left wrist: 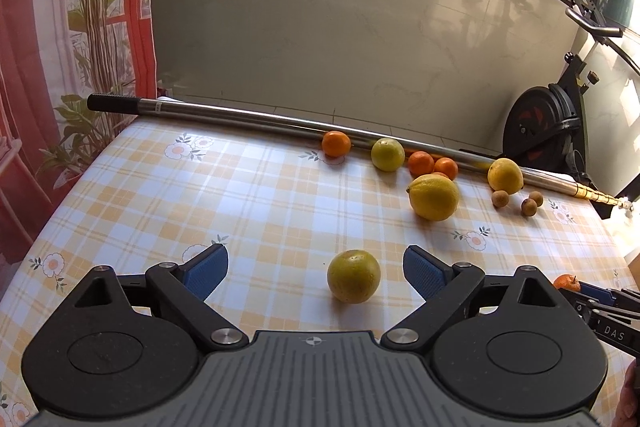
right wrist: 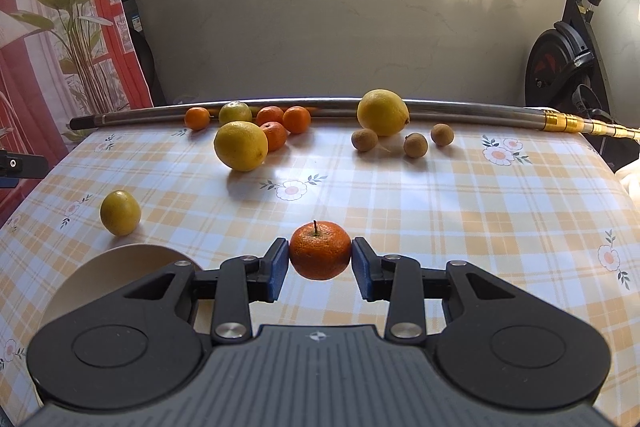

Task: Organize fruits
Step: 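Close the left tool around the yellow-green grapefruit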

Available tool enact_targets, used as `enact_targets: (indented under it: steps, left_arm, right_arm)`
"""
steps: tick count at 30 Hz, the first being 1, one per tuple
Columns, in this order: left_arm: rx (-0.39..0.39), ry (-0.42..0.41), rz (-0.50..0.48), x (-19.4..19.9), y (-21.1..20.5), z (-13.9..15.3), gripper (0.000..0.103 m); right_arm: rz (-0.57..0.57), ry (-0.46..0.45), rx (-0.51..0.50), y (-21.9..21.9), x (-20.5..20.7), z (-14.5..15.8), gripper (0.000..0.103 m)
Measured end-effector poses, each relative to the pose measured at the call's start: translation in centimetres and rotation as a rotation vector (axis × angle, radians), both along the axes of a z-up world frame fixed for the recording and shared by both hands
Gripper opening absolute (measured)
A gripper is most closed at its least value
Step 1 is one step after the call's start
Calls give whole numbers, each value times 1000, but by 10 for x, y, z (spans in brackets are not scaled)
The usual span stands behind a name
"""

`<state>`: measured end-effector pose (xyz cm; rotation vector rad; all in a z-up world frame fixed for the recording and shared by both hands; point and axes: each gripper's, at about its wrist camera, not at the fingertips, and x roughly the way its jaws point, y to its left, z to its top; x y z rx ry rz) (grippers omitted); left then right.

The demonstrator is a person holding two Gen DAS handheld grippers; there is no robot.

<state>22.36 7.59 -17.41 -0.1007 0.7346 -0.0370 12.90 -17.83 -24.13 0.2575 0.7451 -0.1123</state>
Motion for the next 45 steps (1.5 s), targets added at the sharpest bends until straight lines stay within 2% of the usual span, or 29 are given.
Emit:
enact_targets:
  steps: [7,11,14,17,22,28,31,33,37,45]
  left_arm:
    - [-33,36,-24,21,-5,-13,91]
    - [-137,136,-24,47,-2,-32,77]
    - [-237,199,22,61,5,-46,75]
    - [-262,211,43,66,5,-54,75]
    - [-237,189,32,72,-2,-65,75]
    - [-189,203,0,77,-13,-80,75]
    - [-173,195,-3,74,-13,-82,65]
    - [-195,199,-33,74,-12,-83,49]
    - [-185,204,-39,69,-10,-79,49]
    - [-97,130,-123,31,-13,-54,49]
  right_arm:
    - [-56,5,13,-5,-2,0,37]
    - [-74,10,39,-7,-4,-1,37]
    - [-80,16,48,-8,-5,-3,37]
    - [-83,21,52,-8,-5,-4,37]
    - [-84,25,58,-8,-6,-7,37]
    - [-85,28,69,-8,-9,-8,37]
    - [-81,29,75,-6,-10,-9,37]
    - [-78,29,78,-4,-10,-9,37]
    - [-73,25,86,0,-12,-7,37]
    - [-47,7,84,10,-19,5,37]
